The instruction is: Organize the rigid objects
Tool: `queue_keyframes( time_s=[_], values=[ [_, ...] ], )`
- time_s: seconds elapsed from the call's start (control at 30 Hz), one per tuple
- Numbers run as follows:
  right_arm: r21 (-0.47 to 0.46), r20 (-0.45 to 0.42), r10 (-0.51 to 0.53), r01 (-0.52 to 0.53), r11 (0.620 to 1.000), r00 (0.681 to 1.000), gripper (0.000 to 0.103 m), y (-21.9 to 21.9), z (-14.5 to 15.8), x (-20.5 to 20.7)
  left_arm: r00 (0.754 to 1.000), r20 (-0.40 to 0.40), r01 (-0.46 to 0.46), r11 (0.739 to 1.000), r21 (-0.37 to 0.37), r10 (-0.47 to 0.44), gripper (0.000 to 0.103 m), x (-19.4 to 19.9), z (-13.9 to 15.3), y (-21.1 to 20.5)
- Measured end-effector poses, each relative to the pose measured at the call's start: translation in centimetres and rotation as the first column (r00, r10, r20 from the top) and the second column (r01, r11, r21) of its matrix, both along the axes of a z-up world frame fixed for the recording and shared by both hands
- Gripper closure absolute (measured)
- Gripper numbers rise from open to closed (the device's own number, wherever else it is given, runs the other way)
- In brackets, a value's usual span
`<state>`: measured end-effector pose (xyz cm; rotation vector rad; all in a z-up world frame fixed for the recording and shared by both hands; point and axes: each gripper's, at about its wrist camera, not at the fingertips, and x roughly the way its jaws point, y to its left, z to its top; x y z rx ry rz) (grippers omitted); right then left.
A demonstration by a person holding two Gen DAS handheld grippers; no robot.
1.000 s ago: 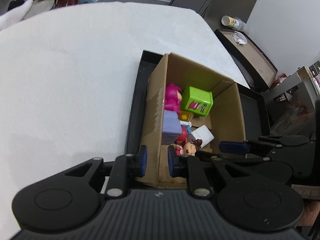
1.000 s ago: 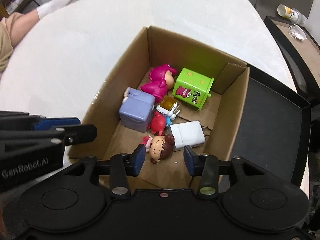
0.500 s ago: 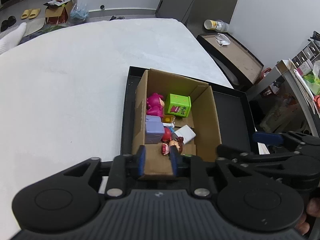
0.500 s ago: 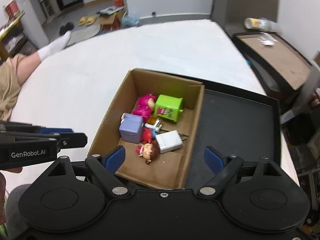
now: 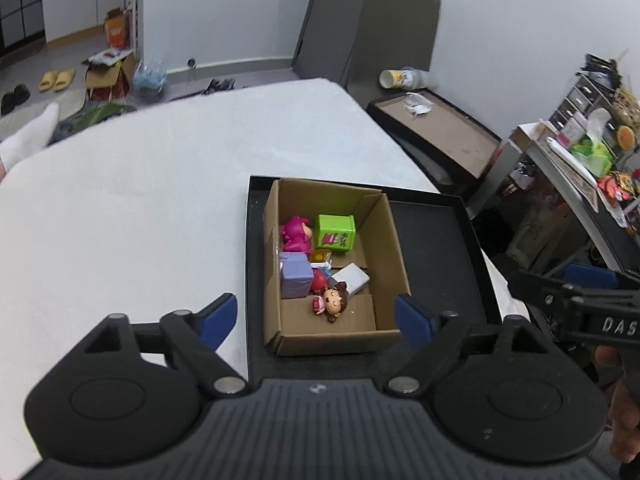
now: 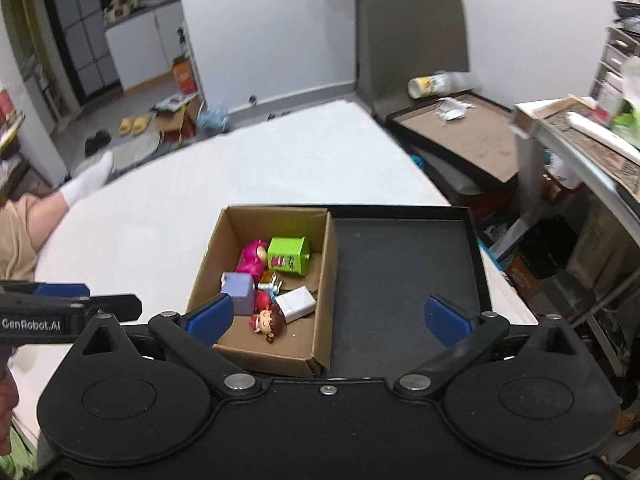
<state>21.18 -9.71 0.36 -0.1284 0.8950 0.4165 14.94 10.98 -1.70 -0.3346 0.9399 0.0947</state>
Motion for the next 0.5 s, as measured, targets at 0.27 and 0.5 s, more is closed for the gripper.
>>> queue_keyframes(
  time_s=[0.27,0.5],
  values=[
    [0.024,0.089,0.000,-0.002,1.000,0.996,0.000,-1.5,3.0,-3.6,0.999,0.036,0.029,0.999,0.029,-0.030,0.014,-2.5,1.7,-1.4],
    [0.103,0.108,-0.031,0.019,0.994,0.994,0.000,-3.6,5.0,-6.2,0.998,0.052,0.043,0.996,0.072,-0.046,0.011,-5.3,3.0,-2.3]
  ],
)
